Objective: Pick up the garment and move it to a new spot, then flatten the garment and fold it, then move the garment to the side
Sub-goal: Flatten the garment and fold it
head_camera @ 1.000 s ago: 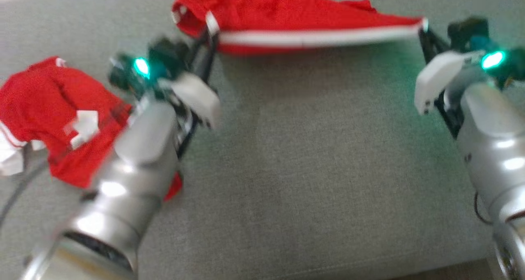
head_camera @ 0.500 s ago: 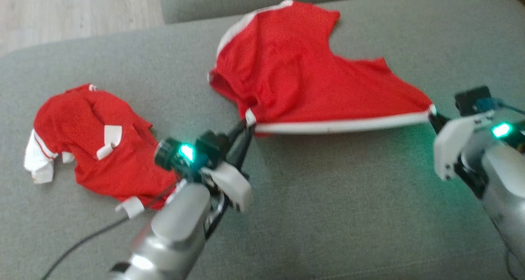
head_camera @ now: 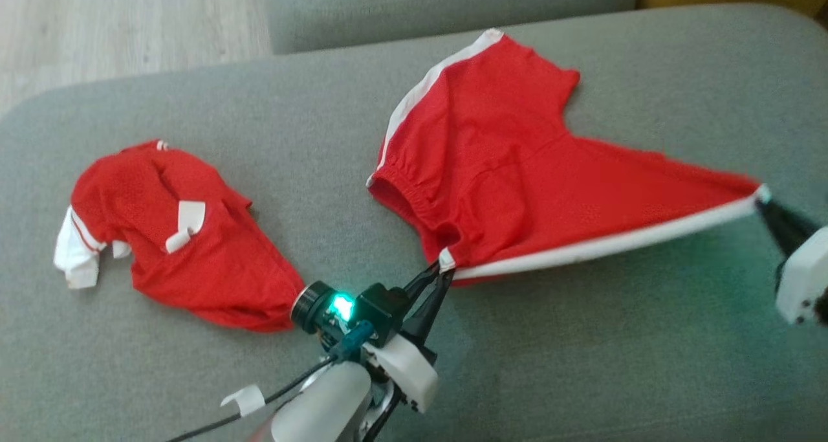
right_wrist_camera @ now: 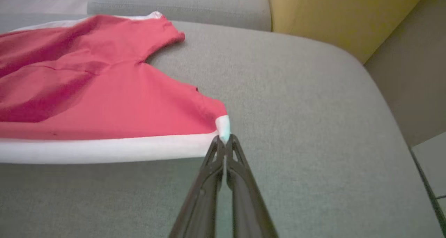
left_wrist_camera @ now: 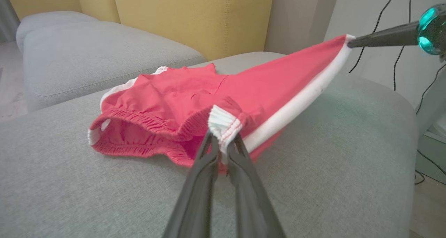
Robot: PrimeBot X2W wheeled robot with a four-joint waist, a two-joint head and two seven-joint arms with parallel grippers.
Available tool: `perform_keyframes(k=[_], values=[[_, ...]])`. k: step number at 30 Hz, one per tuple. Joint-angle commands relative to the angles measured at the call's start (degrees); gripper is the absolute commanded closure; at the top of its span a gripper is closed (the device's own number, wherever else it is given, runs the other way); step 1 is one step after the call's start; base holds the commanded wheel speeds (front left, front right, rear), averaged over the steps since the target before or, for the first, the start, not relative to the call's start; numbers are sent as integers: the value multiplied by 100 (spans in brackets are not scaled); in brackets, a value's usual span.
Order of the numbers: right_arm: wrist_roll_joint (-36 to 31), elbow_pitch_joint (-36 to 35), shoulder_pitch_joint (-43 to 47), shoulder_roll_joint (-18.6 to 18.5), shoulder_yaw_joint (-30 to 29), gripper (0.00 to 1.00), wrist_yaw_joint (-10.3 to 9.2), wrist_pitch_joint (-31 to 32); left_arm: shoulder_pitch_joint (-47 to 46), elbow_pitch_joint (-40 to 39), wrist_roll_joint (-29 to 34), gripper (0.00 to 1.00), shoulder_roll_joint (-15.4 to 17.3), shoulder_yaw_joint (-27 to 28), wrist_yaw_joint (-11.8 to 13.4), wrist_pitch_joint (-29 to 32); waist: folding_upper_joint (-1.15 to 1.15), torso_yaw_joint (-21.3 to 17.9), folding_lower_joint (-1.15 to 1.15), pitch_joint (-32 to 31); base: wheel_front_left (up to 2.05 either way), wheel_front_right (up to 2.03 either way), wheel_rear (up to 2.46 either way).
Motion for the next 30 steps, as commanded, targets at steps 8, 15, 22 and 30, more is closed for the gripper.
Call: perform_keyframes(k=[8,15,22,30], values=[[-1446,-1295,-371,835,-1734,100,36,238,-750,-523,-129,100,100,506,336,169,0,292,1,685,0,0,0],[-2398,-1034,-1530,1266,-1789,100,36,257,-1634,-445,-216,100,91,724,435,332,0,665,1,1287,0,0,0],[-3200,-7,-2760,1361,-1740,100,36,-61,-2314,-215,-409,100,82,606,446,481,0,958,1,1796,0,0,0],[-3907,1575,-4231,1622,-1519,100,36,-753,-3147,-4,-981,100,81,6,734,527,0,1134,1,2437,0,0,0]])
